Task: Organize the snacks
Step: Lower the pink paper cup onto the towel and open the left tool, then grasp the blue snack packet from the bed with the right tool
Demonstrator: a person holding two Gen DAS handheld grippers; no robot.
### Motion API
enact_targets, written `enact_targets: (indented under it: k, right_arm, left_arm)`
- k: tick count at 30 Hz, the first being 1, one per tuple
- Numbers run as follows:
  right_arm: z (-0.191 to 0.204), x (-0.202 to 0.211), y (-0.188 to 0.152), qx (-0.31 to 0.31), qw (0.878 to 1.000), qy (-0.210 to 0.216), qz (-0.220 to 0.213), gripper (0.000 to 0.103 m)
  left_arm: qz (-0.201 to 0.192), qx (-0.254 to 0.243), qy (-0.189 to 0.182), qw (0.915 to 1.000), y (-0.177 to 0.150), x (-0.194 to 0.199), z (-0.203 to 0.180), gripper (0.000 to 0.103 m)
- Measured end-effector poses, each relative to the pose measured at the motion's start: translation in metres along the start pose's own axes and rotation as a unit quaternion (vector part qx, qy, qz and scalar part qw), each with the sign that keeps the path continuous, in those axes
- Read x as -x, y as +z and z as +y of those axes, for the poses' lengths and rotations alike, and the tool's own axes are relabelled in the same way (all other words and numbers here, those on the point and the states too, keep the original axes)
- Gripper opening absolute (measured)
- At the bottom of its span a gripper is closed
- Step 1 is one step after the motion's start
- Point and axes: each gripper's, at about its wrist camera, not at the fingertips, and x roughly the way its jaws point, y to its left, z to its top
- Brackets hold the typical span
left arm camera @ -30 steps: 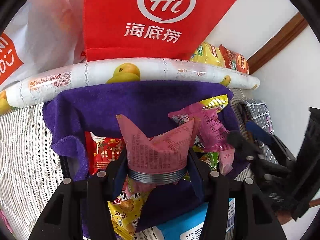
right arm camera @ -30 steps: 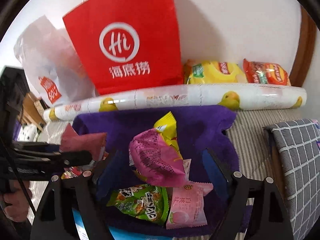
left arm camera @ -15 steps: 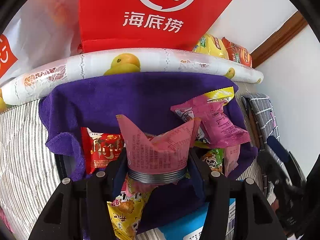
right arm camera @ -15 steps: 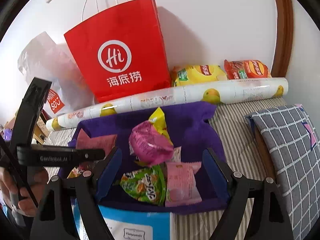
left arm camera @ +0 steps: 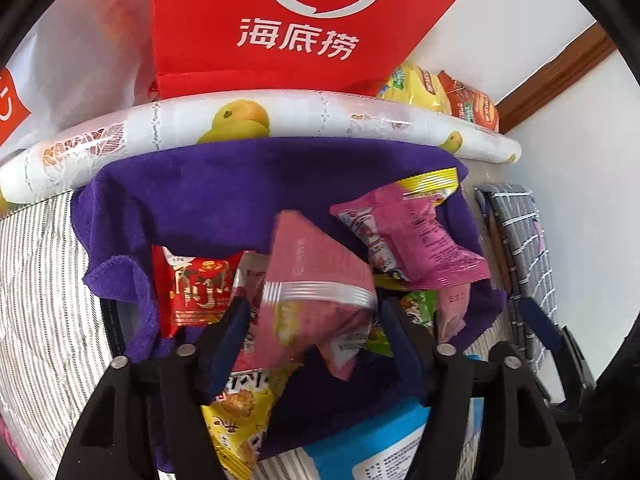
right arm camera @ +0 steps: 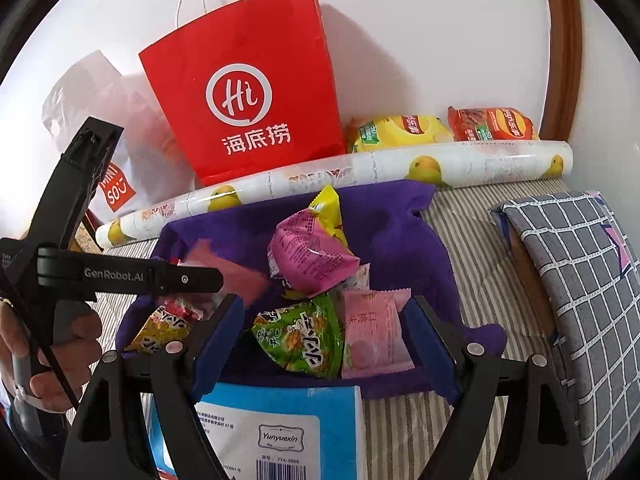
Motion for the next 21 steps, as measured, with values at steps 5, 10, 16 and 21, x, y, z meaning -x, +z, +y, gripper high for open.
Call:
enact_targets:
  k: [5, 10, 16, 21]
  right_arm:
    - [0.0, 0.004, -0.003, 0.002, 1.0, -0.006, 0.002, 0.082]
    - [-0.002, 0.017, -0.007, 0.003, 1.0, -0.007, -0.001, 0.082]
    - [-0.005, 0.032, -0.014, 0.005, 1.0, -0.02, 0.001, 0.082]
    - [-0.008, 0.05, -0.021, 0.003, 0.999, -0.039, -0.005, 0.082]
  left_arm:
    - [-0.007, -0.002, -0.005, 1.0, -0.001, 0.009, -0.006, 0.075]
    - [-0.019, -0.014, -0.014, 0.9996, -0.003, 0.022, -0.012, 0.075]
    - [-0.029, -0.024, -0.024, 0.999, -0.006, 0.037, -0.018, 0.075]
    - [-0.044, -0.027, -0.021, 0.9984, -0.01, 0.052, -0.021, 0.075]
